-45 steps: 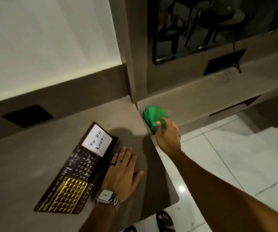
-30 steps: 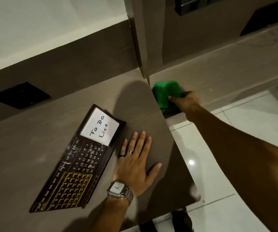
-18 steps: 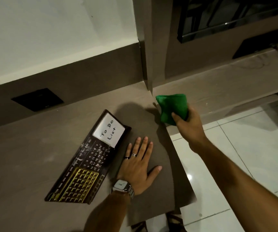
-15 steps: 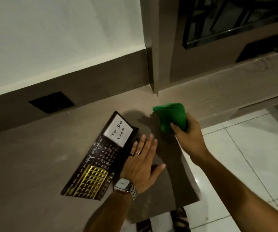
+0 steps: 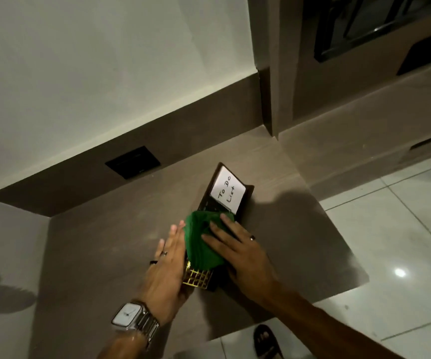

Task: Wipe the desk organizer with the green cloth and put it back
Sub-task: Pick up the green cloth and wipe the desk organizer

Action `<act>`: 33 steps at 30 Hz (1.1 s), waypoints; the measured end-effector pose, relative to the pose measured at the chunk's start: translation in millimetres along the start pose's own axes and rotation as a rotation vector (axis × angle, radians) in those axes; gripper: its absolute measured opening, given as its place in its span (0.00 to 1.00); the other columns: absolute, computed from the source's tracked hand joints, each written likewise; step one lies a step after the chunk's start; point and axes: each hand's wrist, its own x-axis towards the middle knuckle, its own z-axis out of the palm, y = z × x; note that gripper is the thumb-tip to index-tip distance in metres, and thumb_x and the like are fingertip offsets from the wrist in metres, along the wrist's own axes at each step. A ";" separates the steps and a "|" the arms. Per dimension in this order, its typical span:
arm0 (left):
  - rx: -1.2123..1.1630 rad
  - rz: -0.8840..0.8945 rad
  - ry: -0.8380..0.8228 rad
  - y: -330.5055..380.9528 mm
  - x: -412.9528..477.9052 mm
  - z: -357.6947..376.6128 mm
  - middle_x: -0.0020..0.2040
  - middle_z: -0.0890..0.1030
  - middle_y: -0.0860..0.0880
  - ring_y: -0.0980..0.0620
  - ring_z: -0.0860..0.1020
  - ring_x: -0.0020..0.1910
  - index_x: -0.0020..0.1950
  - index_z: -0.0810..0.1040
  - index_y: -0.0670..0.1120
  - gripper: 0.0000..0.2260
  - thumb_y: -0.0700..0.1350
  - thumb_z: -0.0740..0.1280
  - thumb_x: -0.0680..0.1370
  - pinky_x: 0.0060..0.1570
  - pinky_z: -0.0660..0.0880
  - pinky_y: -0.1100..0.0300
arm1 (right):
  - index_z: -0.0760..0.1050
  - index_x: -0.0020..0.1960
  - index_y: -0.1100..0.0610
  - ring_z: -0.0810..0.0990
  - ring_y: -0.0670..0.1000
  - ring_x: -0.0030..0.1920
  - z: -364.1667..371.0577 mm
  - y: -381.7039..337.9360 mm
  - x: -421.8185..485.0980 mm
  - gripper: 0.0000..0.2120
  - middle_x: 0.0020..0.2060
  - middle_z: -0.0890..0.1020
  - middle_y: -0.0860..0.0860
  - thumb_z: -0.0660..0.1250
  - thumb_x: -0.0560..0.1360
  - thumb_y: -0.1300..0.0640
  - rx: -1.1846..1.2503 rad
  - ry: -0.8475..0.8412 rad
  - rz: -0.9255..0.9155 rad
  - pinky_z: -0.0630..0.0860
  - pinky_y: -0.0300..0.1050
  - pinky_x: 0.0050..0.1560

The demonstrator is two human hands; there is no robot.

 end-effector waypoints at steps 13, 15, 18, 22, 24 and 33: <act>-0.256 0.034 0.056 -0.7 5.5 13.6 0.76 0.35 0.55 0.59 0.35 0.74 0.73 0.29 0.56 0.50 0.44 0.70 0.72 0.72 0.38 0.52 | 0.65 0.73 0.51 0.58 0.58 0.75 -3.7 42.7 -0.4 0.33 0.73 0.66 0.54 0.66 0.68 0.58 -0.151 -0.130 0.167 0.72 0.65 0.62; -0.272 0.023 0.057 1.8 6.5 12.9 0.76 0.36 0.56 0.60 0.35 0.73 0.73 0.29 0.58 0.51 0.42 0.70 0.71 0.71 0.37 0.53 | 0.61 0.74 0.48 0.58 0.58 0.75 2.3 34.9 -5.9 0.37 0.74 0.66 0.53 0.69 0.68 0.60 -0.148 -0.148 0.037 0.69 0.62 0.65; -0.274 0.028 0.053 2.8 6.8 13.7 0.77 0.38 0.57 0.60 0.37 0.74 0.74 0.31 0.56 0.50 0.41 0.70 0.71 0.72 0.40 0.51 | 0.60 0.75 0.45 0.58 0.58 0.75 3.2 27.6 18.2 0.37 0.74 0.65 0.51 0.68 0.70 0.63 -0.095 -0.078 -0.062 0.64 0.58 0.66; -0.275 0.017 0.034 0.9 8.0 11.8 0.77 0.38 0.57 0.60 0.37 0.74 0.74 0.31 0.57 0.49 0.43 0.70 0.72 0.73 0.42 0.49 | 0.68 0.72 0.47 0.61 0.60 0.74 -18.1 37.7 44.9 0.34 0.73 0.68 0.51 0.68 0.69 0.66 -0.141 -0.026 0.147 0.71 0.63 0.62; -0.305 0.005 0.037 -0.5 8.1 11.6 0.76 0.38 0.59 0.61 0.37 0.74 0.73 0.31 0.59 0.50 0.42 0.69 0.71 0.73 0.42 0.47 | 0.69 0.71 0.48 0.64 0.61 0.72 -16.8 35.9 26.4 0.36 0.71 0.70 0.52 0.71 0.66 0.66 -0.151 -0.059 0.124 0.74 0.65 0.58; -0.296 0.046 0.048 -2.3 8.4 14.2 0.76 0.37 0.61 0.60 0.38 0.74 0.74 0.33 0.56 0.45 0.51 0.66 0.73 0.71 0.42 0.54 | 0.69 0.71 0.46 0.66 0.61 0.70 -22.9 50.1 52.5 0.34 0.72 0.69 0.50 0.71 0.67 0.63 -0.206 -0.053 0.078 0.72 0.63 0.58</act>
